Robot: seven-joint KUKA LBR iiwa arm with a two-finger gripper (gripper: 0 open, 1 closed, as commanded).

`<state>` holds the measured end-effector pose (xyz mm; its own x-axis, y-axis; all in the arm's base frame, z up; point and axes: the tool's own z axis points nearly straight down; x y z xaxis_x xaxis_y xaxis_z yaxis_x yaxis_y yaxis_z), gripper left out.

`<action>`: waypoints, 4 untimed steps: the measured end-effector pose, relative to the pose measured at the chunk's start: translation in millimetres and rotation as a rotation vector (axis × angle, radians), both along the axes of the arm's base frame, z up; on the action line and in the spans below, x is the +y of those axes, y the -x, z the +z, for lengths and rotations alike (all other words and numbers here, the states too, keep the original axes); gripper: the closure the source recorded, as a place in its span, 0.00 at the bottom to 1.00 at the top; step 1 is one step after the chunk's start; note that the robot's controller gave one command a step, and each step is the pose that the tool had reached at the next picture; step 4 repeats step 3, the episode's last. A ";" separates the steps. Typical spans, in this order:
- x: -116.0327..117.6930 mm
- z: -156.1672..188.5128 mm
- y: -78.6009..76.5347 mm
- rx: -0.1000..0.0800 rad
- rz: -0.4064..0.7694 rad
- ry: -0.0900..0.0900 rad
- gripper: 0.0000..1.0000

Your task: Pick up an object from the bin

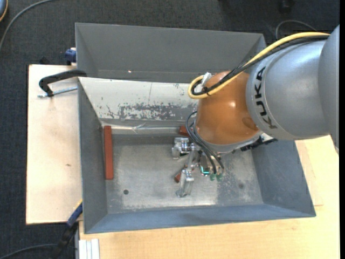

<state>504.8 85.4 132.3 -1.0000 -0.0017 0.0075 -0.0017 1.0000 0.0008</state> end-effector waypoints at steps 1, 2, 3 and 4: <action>-61.5 -65.4 -1.9 -0.002 -0.013 0.003 0.00; -57.3 -61.9 -3.6 -0.008 -0.010 -0.001 1.00; -83.5 113.5 -48.5 -0.023 -0.178 0.000 1.00; -83.5 113.5 -48.5 -0.023 -0.178 0.000 1.00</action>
Offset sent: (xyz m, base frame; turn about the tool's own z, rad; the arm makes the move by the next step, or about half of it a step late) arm 0.0030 -0.0581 -0.0623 0.0084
